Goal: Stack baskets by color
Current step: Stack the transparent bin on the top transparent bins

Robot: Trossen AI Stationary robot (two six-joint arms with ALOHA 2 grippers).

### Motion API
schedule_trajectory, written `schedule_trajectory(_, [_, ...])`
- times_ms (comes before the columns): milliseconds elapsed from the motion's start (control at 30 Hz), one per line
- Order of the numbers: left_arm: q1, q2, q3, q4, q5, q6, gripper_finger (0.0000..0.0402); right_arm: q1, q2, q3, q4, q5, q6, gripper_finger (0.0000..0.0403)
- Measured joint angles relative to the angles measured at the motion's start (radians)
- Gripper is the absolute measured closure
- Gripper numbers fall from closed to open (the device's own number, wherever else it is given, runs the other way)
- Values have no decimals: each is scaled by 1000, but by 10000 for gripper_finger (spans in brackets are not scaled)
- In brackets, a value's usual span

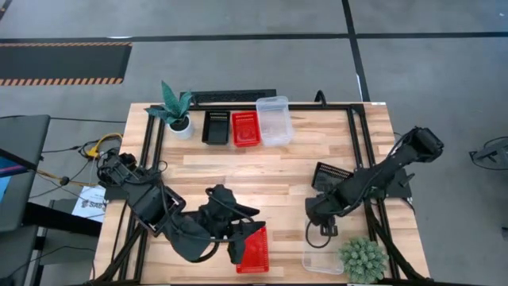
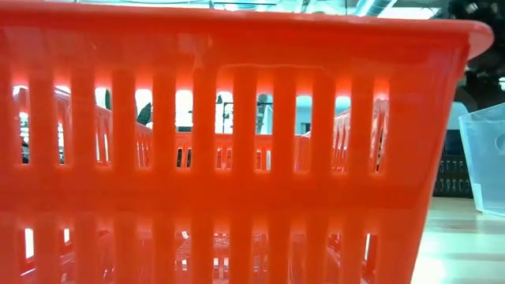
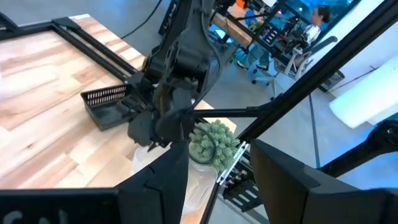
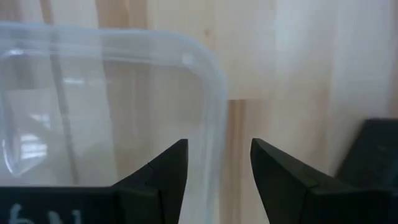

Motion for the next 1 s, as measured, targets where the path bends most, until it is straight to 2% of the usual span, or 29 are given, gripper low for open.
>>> schedule_trajectory(267, [-31, 1, 0, -28, -44, 0, 242, -12, 115, 0, 3, -57, -32, 277])
schedule_trajectory(467, [-34, 1, 0, -27, -44, -17, 242, -35, 129, 1, 27, -62, -53, 384])
schedule_trajectory(633, [-39, 1, 0, -56, -48, -18, 242, -135, 129, 1, 75, -62, -115, 396])
schedule_trajectory(767, [-39, 1, 0, -79, -81, -26, 242, -268, 129, 9, 147, -62, -178, 397])
schedule_trajectory(1000, [-39, 1, 0, -159, -167, -150, 242, -490, 198, 126, 135, -60, -324, 395])
